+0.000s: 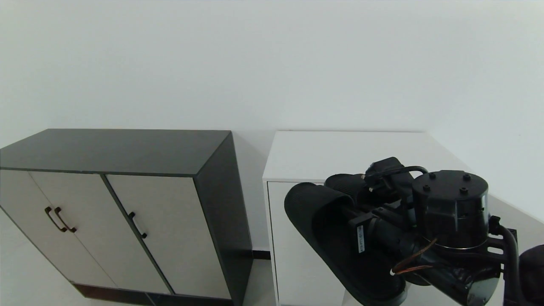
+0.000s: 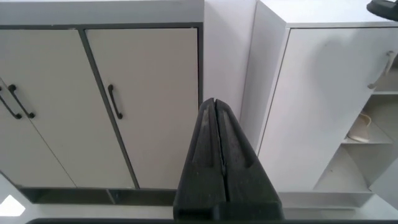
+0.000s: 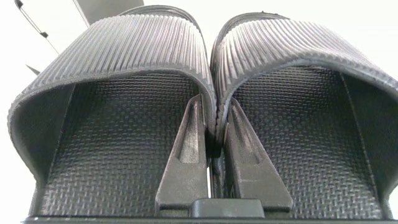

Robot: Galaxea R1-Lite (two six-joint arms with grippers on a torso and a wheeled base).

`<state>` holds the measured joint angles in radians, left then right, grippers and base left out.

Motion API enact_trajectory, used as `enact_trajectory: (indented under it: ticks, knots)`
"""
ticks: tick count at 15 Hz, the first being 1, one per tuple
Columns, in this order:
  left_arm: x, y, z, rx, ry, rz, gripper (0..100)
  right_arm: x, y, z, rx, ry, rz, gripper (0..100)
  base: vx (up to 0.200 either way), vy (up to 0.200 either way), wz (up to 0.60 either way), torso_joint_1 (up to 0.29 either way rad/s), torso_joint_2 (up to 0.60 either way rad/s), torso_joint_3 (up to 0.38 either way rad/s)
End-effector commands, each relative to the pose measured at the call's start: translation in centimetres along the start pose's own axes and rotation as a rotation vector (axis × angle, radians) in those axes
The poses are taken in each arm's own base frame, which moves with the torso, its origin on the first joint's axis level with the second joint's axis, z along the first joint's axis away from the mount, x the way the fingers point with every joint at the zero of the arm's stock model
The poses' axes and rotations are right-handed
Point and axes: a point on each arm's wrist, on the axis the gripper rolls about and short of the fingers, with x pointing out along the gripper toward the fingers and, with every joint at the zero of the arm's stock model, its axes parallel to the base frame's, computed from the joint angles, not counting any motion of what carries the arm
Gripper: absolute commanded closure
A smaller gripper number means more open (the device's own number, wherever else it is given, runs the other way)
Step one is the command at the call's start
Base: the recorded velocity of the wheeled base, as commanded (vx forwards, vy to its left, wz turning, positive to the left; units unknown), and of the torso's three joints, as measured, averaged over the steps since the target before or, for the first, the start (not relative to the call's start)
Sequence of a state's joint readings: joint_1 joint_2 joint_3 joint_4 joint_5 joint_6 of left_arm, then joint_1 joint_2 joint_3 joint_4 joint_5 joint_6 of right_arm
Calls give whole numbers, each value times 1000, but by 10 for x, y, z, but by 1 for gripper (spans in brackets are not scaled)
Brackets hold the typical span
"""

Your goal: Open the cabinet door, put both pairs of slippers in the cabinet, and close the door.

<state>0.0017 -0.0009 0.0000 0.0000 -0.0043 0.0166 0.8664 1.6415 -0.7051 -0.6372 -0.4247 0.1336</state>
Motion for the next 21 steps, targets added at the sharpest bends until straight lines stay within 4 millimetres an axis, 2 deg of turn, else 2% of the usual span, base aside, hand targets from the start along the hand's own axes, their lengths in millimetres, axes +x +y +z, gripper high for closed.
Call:
enact_trajectory:
  ticks: [1,11,13,14,21]
  knots:
    - [0,0,0,0,1,-1,100,0,1,-2,-4,6,4,100,0,-200,0,2,2,2]
    - [0,0,0,0,1,-2,100,-3,-1,-11,-48,-10,9,100,0,-200,0,2,2,2]
    - [0,0,0,0,1,-2,100,-4,-1,-11,-45,-11,27,100,0,-200,-600,2,5,7]
    - [0,0,0,-1,1,-2,100,-4,-1,-11,-48,-9,29,100,0,0,-600,7,2,-7]
    - [0,0,0,-1,1,-1,100,-3,-1,-14,-50,-3,31,100,0,0,0,0,0,0]
